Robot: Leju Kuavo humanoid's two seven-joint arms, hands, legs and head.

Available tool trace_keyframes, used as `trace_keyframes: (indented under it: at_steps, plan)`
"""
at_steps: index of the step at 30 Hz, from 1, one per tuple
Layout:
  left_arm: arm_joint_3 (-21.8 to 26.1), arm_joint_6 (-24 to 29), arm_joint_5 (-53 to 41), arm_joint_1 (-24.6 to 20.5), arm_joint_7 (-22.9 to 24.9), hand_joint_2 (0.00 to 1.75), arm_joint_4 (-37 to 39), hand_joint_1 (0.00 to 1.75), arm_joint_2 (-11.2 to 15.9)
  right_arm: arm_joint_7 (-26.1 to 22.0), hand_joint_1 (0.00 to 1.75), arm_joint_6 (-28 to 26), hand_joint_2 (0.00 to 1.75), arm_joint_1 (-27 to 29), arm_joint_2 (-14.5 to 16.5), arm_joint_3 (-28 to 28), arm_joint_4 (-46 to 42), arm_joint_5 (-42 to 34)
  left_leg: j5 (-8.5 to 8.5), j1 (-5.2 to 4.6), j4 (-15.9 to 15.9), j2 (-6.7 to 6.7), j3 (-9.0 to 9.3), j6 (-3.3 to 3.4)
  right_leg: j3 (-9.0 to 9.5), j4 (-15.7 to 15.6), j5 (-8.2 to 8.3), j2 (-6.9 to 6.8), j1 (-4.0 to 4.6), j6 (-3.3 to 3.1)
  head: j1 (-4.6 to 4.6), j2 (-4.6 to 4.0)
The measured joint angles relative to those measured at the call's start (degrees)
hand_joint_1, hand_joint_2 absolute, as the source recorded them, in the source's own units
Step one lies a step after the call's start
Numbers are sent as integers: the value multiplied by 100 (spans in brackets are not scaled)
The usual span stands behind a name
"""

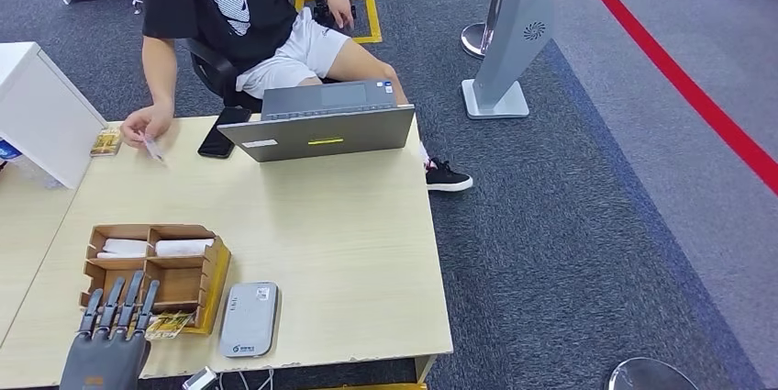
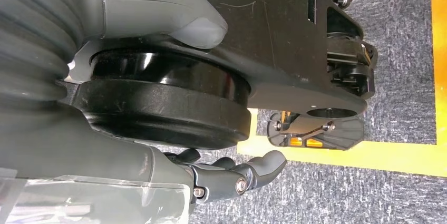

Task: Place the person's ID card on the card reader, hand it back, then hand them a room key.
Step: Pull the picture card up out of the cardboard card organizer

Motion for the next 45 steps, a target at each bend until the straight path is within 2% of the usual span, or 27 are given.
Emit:
trace_keyframes:
  at_steps: [12, 17, 25, 37, 38, 41, 42, 45]
  plan:
    - [42, 2, -5, -29, -144, 175, 166, 0, -211, -2, 0, -4, 175, -3, -4, 20, 0, -21, 0, 0, 0, 1, 0, 0, -1, 0, 0, 1, 0, 0, 1, 0]
    - [-103, 2, -33, 38, 1, 175, 156, 0, -243, -16, 0, -8, 175, -1, -4, 21, 0, -48, 0, 0, 0, 2, 0, 0, -1, 0, 0, 1, 0, 0, 1, -1]
    - [-593, 3, -41, 122, 465, 175, -7, 0, -151, 1, 0, -90, 175, -3, -4, 21, -1, -136, 0, 0, 0, 1, 0, 0, -1, 0, 0, 0, 0, 0, 0, -1]
    - [-802, 4, -42, 134, 529, 175, -95, 0, -39, 4, 0, -92, 175, -3, -4, 21, -2, -140, 0, 0, 0, 1, 0, 0, -1, 0, 0, 0, 0, 0, 1, -1]
    - [-806, 4, -42, 135, 529, 175, -96, 7, -37, 4, 0, -92, 175, -3, -4, 21, -2, -140, 0, 0, 0, 1, 0, 0, -1, 0, 0, 0, 0, 0, 1, -1]
    - [-817, 4, -42, 135, 530, 175, -97, 137, -33, 4, 0, -92, 175, -3, -4, 21, -1, -140, 0, 0, 0, 1, 0, 0, -1, 0, 0, 0, 0, 0, 1, -1]
    - [-821, 4, -41, 135, 534, 175, -97, 175, -29, 3, 0, -92, 175, -3, -4, 21, -1, -140, 0, 0, 0, 1, 0, 0, -1, 0, 0, 0, 0, 0, 1, -1]
    - [-855, 4, -38, 140, 576, 175, -97, 175, 8, 1, 0, -88, 175, -2, -4, 22, -1, -140, 0, 0, 0, 1, 0, 0, -1, 0, 0, 0, 0, 0, -1, -1]
